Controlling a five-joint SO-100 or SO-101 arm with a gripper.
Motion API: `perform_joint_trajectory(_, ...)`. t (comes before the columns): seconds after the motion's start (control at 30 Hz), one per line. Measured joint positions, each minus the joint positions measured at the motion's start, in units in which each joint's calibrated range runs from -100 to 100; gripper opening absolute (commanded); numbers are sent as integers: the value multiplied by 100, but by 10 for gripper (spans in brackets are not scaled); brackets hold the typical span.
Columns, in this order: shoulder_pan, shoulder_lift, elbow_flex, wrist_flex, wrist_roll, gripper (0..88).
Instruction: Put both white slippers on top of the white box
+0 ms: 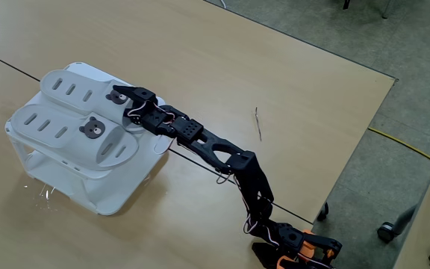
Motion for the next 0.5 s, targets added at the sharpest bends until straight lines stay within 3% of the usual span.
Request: perform_joint_trajectory(0.5,0,-2590,2983,0,0,274)
